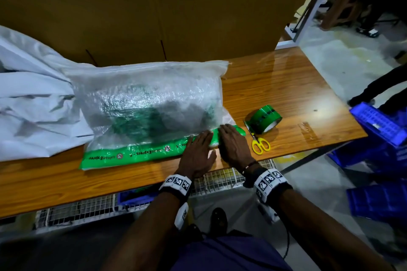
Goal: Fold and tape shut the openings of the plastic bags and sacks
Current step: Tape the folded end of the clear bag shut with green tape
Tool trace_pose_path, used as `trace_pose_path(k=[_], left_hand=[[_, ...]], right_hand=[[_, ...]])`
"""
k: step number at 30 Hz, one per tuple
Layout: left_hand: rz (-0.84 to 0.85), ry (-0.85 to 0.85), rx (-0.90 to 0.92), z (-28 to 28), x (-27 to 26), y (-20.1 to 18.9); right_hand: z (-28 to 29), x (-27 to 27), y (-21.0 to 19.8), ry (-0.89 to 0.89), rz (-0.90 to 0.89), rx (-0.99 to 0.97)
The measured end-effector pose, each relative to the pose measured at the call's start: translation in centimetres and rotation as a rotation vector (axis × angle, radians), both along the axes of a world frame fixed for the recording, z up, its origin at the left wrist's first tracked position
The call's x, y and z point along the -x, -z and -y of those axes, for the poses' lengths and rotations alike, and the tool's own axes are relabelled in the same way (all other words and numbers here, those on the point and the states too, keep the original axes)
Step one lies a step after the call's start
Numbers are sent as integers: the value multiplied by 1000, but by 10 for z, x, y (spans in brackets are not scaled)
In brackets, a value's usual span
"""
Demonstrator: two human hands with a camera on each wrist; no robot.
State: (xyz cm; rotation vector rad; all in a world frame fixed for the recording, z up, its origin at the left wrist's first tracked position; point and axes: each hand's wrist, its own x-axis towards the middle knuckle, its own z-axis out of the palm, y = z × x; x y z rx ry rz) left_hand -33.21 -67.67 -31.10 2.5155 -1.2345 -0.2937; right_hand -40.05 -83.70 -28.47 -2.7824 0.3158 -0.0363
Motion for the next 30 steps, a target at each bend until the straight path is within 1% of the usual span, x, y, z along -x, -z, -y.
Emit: trace_pose_path(k=[2,3,7,10,12,16,20,22,24,28,30], left_hand=[[-23,41,9,-5,-7,-2],[-24,64,14,-9,-9,-2],[-11,110,38,-37,-28,6],[30,145,4,-82,-44,6],[18,164,-20,-102,-48,4],[-65,134,-36,-98,-51,-2],[-73,147,-39,-96,-54,1],[-75,179,-41,-98,-60,2],[-57,247,-41,-105,-68,2],[20,328,-40,-151,-88,-3],[23,355,-29,-177,-97,-7]], right_hand=[[-4,1,2,-95,58,-41],[-4,2,6,-110,78,-68],[2,9,14,-63,93,-90],[4,9,20,-70,122,-104],[5,10,26,-62,133,-107],[-5,3,27,-18,158,-139],[-48,-10,28,-124,215,-218],[-56,-11,30,-89,205,-226],[-56,-9,29,-57,197,-206],[-54,-6,29,-50,201,-209],[-55,-5,28,-52,191,-219]])
